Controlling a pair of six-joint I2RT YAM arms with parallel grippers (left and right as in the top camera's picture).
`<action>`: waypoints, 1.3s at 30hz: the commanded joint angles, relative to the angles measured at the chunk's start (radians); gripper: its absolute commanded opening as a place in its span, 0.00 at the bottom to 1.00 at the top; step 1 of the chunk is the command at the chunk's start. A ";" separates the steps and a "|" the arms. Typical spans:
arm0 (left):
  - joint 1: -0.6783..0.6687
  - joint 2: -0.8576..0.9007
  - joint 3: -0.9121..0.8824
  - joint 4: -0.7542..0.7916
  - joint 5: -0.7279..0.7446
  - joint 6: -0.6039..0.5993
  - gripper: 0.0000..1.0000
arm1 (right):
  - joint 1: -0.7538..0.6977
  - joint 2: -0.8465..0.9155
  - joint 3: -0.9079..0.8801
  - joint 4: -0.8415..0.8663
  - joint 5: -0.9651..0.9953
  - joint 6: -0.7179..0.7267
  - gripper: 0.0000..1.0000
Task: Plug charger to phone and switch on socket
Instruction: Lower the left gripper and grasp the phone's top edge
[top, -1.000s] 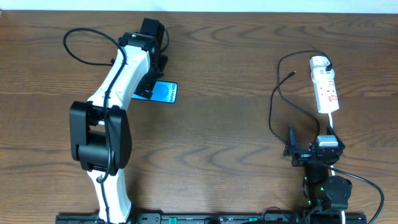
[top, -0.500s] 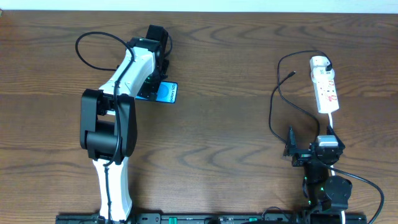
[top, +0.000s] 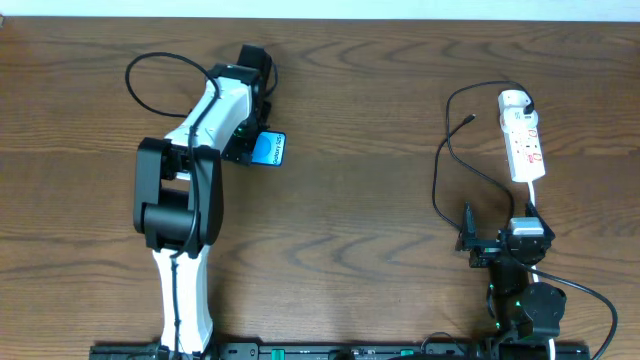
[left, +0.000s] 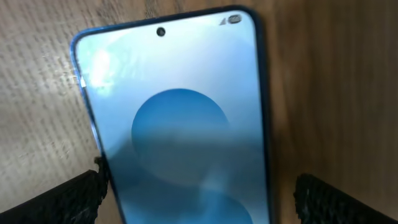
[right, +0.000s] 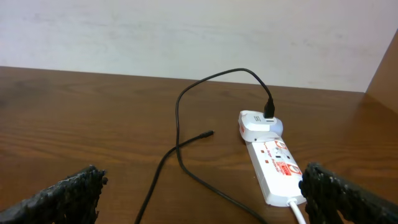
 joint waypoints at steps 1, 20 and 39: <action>0.005 0.041 0.011 0.003 -0.028 -0.008 0.98 | -0.003 -0.007 -0.002 -0.004 0.008 -0.004 0.99; 0.004 0.061 0.006 -0.049 0.033 0.157 0.72 | -0.003 -0.007 -0.002 -0.004 0.008 -0.004 0.99; 0.004 0.060 0.006 -0.169 0.153 0.549 0.70 | -0.003 -0.007 -0.002 -0.004 0.008 -0.004 0.99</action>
